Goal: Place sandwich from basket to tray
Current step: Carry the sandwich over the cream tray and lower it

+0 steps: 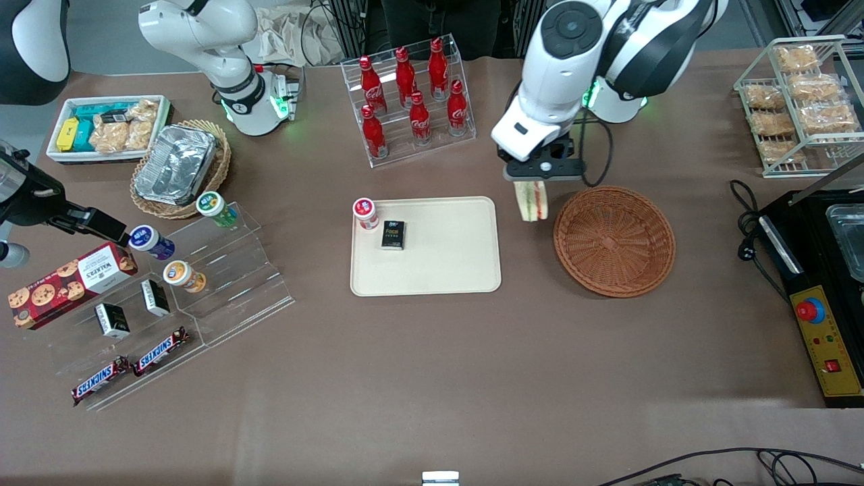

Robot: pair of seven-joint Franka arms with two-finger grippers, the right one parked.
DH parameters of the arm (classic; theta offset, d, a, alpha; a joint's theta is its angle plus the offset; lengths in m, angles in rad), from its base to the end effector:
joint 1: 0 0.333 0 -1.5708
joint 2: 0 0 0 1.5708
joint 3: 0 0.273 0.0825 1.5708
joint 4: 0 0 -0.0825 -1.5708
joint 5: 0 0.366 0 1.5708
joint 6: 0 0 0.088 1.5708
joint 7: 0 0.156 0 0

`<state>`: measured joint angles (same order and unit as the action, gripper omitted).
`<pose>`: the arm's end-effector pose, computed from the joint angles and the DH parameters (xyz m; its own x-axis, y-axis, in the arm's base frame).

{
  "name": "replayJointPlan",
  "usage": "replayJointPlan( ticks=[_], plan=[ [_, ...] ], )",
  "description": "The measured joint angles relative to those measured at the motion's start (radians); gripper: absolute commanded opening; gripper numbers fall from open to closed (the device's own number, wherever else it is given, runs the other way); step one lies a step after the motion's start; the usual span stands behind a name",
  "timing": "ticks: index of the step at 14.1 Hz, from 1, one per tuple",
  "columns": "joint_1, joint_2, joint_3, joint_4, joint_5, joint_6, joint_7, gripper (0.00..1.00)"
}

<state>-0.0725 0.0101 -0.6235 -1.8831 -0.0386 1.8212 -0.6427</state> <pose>0.4076 -0.3465 0.4066 0.9958 -0.0421 -0.0817 -0.0429 -0.9990 -0.0081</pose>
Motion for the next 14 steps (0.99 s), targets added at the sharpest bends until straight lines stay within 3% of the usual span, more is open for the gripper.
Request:
replayJointPlan(
  ticks=[5,9,14],
  plan=[
    [-0.037,0.1,0.0,-0.102,0.064,0.212,0.006,0.0],
    [-0.074,0.253,0.0,-0.153,0.218,0.369,-0.011,0.0],
    [-0.109,0.404,0.011,-0.152,0.339,0.509,-0.131,0.0]
  ],
)
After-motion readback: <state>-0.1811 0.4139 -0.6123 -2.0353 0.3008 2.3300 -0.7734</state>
